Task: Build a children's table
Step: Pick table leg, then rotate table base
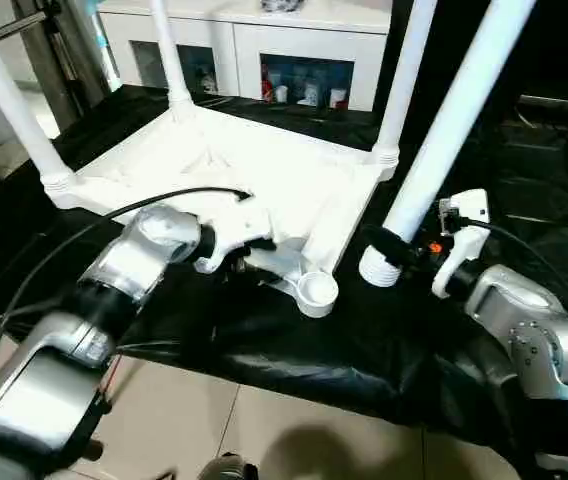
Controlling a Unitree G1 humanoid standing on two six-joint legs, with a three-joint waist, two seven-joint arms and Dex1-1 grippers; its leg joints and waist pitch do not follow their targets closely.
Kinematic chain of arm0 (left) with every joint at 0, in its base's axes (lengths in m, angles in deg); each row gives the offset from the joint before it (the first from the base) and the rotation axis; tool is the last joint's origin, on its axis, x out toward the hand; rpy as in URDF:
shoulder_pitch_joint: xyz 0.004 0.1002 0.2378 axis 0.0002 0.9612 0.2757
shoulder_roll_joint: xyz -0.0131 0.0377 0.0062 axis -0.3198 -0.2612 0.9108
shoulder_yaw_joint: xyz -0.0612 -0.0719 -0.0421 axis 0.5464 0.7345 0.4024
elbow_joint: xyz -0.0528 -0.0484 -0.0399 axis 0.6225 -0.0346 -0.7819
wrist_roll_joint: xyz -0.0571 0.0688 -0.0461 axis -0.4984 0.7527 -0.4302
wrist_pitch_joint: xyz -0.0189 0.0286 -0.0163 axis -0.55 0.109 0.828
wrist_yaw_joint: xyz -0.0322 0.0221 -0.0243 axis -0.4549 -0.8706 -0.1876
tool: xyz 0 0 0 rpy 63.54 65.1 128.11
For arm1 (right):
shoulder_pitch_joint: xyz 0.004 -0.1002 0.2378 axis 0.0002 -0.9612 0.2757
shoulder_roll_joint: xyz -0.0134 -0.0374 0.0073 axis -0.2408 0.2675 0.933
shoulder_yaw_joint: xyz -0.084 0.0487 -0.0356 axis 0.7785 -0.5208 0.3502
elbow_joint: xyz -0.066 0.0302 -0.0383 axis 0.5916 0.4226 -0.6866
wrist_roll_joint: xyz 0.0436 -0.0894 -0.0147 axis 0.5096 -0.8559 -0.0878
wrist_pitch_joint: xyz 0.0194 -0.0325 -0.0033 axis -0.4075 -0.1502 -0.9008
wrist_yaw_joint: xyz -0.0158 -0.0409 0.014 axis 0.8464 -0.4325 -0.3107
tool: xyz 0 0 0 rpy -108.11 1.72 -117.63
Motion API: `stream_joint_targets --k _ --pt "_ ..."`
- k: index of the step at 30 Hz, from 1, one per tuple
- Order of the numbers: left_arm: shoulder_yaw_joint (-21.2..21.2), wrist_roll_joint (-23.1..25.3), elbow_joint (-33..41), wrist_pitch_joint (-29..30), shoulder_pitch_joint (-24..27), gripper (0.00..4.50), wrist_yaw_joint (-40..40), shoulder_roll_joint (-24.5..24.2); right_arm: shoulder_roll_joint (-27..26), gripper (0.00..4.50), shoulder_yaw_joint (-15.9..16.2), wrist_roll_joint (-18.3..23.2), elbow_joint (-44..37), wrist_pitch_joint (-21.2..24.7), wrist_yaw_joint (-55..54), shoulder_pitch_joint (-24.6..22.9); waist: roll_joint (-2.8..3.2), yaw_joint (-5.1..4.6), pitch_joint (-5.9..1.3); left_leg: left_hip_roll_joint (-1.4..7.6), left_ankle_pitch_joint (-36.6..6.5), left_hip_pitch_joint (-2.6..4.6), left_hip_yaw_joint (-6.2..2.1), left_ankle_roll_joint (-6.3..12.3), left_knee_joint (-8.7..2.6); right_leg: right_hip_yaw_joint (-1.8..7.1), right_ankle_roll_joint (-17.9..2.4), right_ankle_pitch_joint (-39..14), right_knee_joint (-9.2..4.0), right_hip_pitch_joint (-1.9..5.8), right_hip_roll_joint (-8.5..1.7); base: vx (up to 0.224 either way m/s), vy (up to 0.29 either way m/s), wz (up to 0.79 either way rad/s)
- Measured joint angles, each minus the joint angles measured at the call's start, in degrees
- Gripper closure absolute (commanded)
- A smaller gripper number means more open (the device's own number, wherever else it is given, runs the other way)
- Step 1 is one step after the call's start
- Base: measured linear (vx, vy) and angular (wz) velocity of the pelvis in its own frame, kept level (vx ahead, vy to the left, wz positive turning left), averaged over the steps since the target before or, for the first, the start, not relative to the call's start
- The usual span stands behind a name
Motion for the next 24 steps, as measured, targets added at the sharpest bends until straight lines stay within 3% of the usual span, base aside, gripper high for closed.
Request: stream_joint_targets --k 12,13,16,18,21,23,24 --pt "-1.7 5.5 -14.8 -6.3 -3.7 1.66 -3.3 4.4 0.0 2.57 0.5 -0.9 -0.2 -0.3 -0.3 -1.2 0.24 -0.51 -0.04 0.0 0.0 0.0 0.0 0.0 0.0 -0.01 0.0 0.0 0.0 -0.01 0.0 0.0 0.0 0.0" --pt "-1.7 5.7 -15.3 -6.5 -3.7 1.93 -3.3 4.6 -0.1 2.57 0.5 -0.9 -0.3 -0.3 -0.3 -1.2 0.25 -0.53 -0.03 0.0 0.0 0.0 0.0 0.0 0.0 -0.01 0.0 0.0 0.0 0.0 0.0 0.0 0.0 0.0" --pt "-1.7 5.9 -16.0 -6.8 -4.1 2.05 -2.0 4.9 -0.2 2.57 0.5 -1.0 -0.4 -0.3 -0.3 -1.2 0.26 -0.55 -0.03 0.0 0.0 0.0 0.0 0.0 0.0 -0.01 0.0 0.0 0.0 0.0 0.0 0.0 0.0 0.0" --pt "-1.7 5.9 -16.4 -6.7 -4.6 2.44 -0.5 5.2 -0.2 2.57 0.5 -1.0 -0.6 -0.3 -0.3 -1.2 0.27 -0.55 -0.04 0.0 0.0 0.0 0.0 0.0 0.0 -0.01 0.0 0.0 -0.02 0.0 0.0 0.0 0.0 0.0" --pt "-1.6 6.0 -16.9 -6.8 -5.0 2.44 1.3 5.4 -0.1 2.57 0.6 -1.0 -0.7 -0.3 -0.2 -1.2 0.32 -0.56 -0.07 0.0 0.0 0.01 0.0 0.0 0.0 -0.01 -0.1 0.0 -0.03 0.01 0.0 0.0 0.0 0.0" --pt "-1.7 6.3 -17.2 -6.8 -5.0 2.88 3.7 5.6 0.0 2.57 0.6 -1.2 -0.7 -0.3 -0.2 -1.2 0.37 -0.63 -0.1 0.0 0.0 0.02 0.01 0.01 0.0 0.0 -0.1 0.0 -0.05 0.01 0.0 0.0 0.0 0.0" --pt "-1.7 6.4 -17.2 -6.7 -5.0 2.88 4.8 5.6 0.1 2.57 0.6 -1.3 -0.7 -0.3 -0.2 -1.2 0.37 -0.68 -0.1 0.0 0.0 0.02 0.01 0.01 0.0 0.0 -0.1 0.0 -0.05 0.01 0.0 0.0 0.0 0.0"
